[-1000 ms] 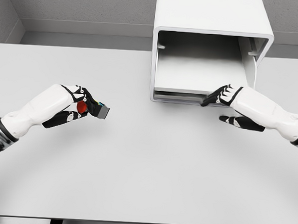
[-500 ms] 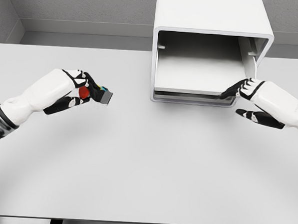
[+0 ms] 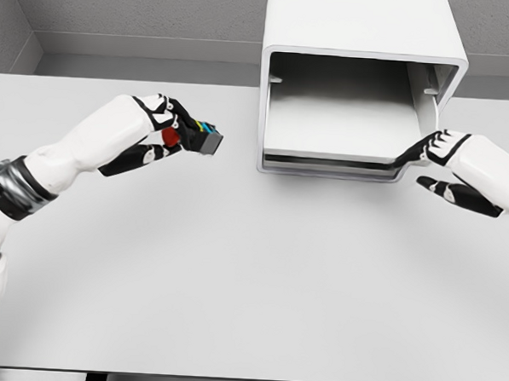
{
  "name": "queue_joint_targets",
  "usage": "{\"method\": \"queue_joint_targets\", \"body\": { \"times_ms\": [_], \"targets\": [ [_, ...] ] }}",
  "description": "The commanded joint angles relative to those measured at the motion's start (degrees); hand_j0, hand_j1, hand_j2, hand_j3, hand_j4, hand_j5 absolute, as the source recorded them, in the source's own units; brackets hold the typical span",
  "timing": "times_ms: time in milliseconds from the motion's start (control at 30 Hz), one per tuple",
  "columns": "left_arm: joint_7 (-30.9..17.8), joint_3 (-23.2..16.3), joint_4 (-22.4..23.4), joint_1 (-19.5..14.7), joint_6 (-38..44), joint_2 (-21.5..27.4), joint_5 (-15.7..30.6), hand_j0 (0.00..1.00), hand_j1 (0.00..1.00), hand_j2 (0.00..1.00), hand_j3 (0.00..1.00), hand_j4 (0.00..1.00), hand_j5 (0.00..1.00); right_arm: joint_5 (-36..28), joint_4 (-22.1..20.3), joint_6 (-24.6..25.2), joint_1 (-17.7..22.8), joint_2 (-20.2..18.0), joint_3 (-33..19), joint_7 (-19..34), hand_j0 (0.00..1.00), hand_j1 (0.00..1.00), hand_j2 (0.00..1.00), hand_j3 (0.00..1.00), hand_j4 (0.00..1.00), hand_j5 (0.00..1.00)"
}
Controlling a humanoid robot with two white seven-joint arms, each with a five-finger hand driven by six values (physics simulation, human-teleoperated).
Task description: Slide open multi-storey tabletop storage cabinets and put open load switch and slide close multi-storey tabletop storage cabinets
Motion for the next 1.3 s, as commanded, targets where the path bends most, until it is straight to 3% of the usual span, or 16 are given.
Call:
{"method": "queue_joint_targets", "body": {
  "times_ms": [0,733,1267],
  "targets": [
    [0.1,-0.1,0.0,0.0,0.1,-1.0,0.4,0.27,0.27,0.27,0.27,0.27,0.27,-0.5,0.0,0.1,0.0,-0.1,-1.1,0.0,0.61,0.61,0.61,0.61,0.61,0.61],
    [0.1,-6.4,0.0,-5.0,0.1,-6.6,-0.3,0.25,0.25,0.25,0.25,0.25,0.25,-0.9,0.0,0.1,2.5,-0.1,-5.3,0.0,0.61,0.61,0.61,0.61,0.61,0.61],
    [0.1,-8.1,0.7,-7.4,0.1,-14.9,-9.3,0.25,0.25,0.25,0.25,0.25,0.25,-1.0,0.2,0.1,5.1,-0.1,-7.8,0.0,0.62,0.62,0.62,0.62,0.62,0.62]
  ]
}}
